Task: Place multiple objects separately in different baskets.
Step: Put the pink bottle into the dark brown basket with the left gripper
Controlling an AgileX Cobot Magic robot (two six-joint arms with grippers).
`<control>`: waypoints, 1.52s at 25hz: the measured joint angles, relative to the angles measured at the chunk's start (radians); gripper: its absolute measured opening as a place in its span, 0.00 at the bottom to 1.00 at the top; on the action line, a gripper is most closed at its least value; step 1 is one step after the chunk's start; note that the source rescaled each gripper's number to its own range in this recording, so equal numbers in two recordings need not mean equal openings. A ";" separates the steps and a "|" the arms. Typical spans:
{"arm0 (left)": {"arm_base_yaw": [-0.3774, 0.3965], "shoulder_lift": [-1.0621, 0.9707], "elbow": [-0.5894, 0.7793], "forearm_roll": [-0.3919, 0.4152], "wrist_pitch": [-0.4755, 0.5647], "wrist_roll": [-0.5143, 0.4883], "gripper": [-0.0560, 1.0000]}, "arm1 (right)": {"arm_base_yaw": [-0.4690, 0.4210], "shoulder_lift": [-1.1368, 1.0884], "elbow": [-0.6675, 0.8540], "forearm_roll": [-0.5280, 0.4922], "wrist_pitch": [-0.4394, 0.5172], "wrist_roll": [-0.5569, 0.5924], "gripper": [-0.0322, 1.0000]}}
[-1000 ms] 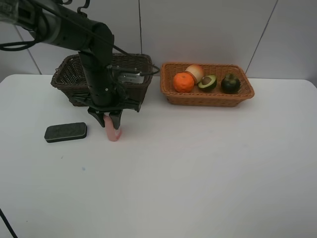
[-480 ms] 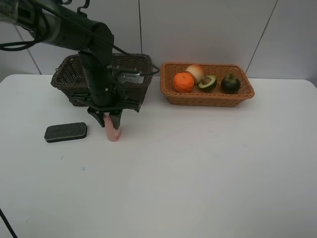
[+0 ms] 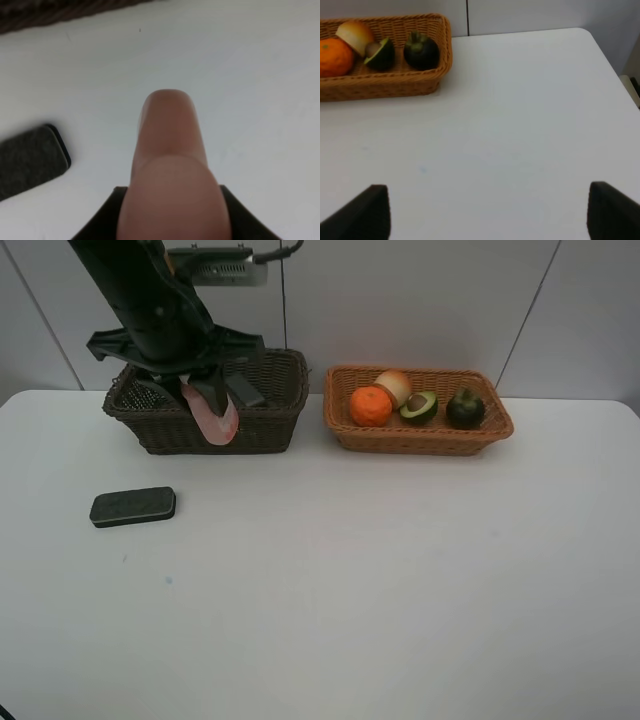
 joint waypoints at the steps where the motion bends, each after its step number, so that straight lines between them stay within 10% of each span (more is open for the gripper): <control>1: 0.003 -0.018 -0.013 0.017 0.002 0.000 0.08 | 0.000 0.000 0.000 0.000 0.000 0.000 0.98; 19: 0.207 0.216 -0.260 0.146 -0.170 0.008 0.08 | 0.000 0.000 0.000 0.000 0.000 0.000 0.98; 38: 0.233 0.387 -0.260 0.160 -0.293 0.011 0.08 | 0.000 0.000 0.000 0.000 0.000 0.000 0.98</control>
